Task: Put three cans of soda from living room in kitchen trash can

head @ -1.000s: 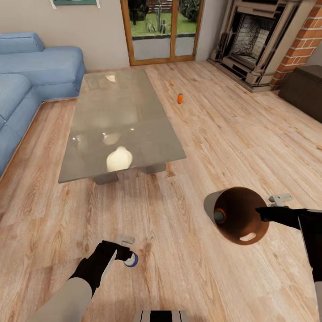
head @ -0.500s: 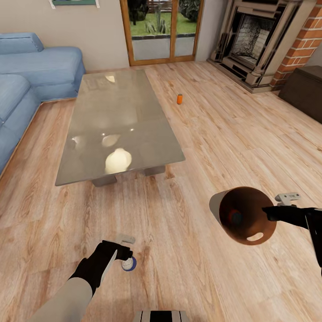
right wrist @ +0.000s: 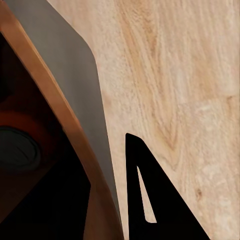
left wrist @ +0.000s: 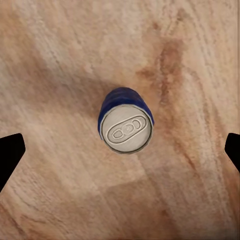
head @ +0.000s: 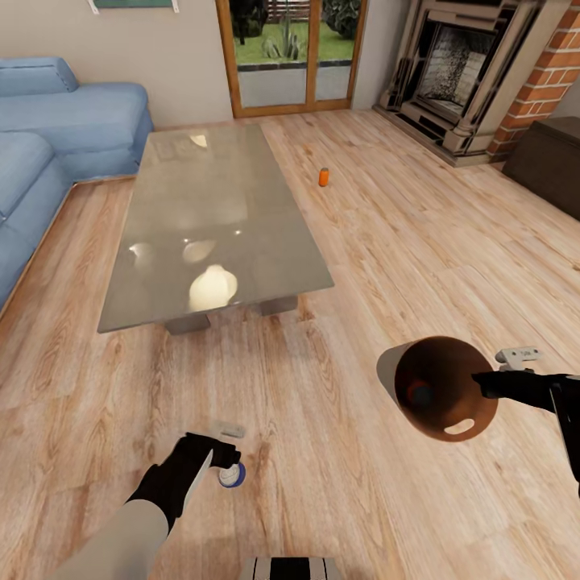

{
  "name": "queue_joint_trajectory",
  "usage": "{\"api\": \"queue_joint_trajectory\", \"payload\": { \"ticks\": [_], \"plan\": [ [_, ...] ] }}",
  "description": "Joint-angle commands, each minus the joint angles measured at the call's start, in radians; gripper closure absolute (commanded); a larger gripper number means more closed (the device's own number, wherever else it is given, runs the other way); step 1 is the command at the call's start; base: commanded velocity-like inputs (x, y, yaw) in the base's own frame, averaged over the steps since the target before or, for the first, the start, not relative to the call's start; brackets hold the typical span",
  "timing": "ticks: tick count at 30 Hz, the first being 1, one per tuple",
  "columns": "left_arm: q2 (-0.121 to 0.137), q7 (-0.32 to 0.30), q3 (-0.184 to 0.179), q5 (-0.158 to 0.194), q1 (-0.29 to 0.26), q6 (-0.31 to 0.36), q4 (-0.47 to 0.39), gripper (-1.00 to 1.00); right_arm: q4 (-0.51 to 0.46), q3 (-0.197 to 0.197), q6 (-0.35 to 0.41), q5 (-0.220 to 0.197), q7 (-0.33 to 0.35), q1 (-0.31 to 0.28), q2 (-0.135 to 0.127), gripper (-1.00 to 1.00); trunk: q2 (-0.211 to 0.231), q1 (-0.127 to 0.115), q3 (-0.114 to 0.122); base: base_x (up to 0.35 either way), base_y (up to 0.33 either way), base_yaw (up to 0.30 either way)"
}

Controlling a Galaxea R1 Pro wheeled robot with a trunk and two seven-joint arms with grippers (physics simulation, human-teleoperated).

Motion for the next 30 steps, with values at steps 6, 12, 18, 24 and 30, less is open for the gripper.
{"api": "queue_joint_trajectory", "payload": {
  "ticks": [6,12,18,24,30],
  "plan": [
    [-0.015,-0.001,0.0,0.001,0.0,0.005,0.0,-1.0,-0.001,-0.001,0.004,-0.014,0.004,0.0,0.0,1.0,-0.042,0.023,-0.019,0.0,0.0,0.0],
    [-0.017,-0.002,0.0,0.0,0.0,0.004,-0.001,-1.0,-0.002,-0.001,0.005,-0.013,0.005,0.0,0.0,1.0,-0.07,0.038,-0.033,0.0,0.0,-0.025],
    [-0.008,-0.003,0.001,0.0,0.001,0.001,-0.016,-1.0,-0.002,0.001,0.006,-0.013,0.002,0.0,0.002,1.0,-0.07,0.038,-0.037,0.0,0.0,-0.065],
    [-0.007,-0.003,0.001,0.0,0.001,0.001,-0.018,-1.0,-0.001,0.002,0.006,-0.013,0.001,0.0,0.003,1.0,-0.112,0.061,-0.056,0.0,0.0,-0.012],
    [-0.008,-0.003,0.001,0.0,0.001,0.001,-0.019,-1.0,-0.003,0.0,0.007,-0.013,0.0,0.0,-0.002,1.0,-0.154,0.084,-0.079,0.0,0.0,-0.001]
  ]
}}
